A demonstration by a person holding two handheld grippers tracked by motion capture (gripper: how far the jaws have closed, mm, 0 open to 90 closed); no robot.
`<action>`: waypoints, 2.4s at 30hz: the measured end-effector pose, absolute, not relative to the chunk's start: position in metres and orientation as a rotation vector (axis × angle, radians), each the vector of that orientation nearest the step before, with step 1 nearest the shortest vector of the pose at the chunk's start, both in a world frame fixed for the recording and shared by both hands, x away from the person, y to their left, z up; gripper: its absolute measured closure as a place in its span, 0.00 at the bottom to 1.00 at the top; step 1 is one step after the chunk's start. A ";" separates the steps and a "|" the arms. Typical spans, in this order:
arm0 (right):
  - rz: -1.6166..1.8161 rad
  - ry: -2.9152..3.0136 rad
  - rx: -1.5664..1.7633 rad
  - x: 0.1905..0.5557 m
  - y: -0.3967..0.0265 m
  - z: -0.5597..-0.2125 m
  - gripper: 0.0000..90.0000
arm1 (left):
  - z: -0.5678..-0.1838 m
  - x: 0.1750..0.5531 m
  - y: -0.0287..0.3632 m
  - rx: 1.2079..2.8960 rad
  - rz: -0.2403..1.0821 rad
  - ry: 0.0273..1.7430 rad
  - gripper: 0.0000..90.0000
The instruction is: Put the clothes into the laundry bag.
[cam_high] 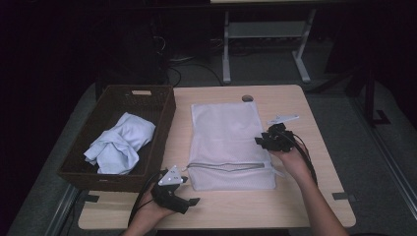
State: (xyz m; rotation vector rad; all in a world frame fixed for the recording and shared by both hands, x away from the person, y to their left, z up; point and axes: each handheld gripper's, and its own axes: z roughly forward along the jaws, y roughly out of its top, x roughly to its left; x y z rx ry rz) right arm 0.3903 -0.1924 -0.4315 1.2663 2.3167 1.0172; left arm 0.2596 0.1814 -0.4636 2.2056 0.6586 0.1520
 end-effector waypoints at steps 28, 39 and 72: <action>0.827 2.384 1.356 0.409 -0.200 -0.462 1.00 | -0.464 0.258 0.182 2.209 0.151 0.661 0.16; 0.788 2.392 1.364 0.406 -0.211 -0.460 1.00 | -0.464 0.258 0.183 2.208 0.153 0.662 0.16; 0.676 2.352 1.439 0.375 -0.277 -0.457 1.00 | -0.464 0.257 0.183 2.214 0.157 0.664 0.16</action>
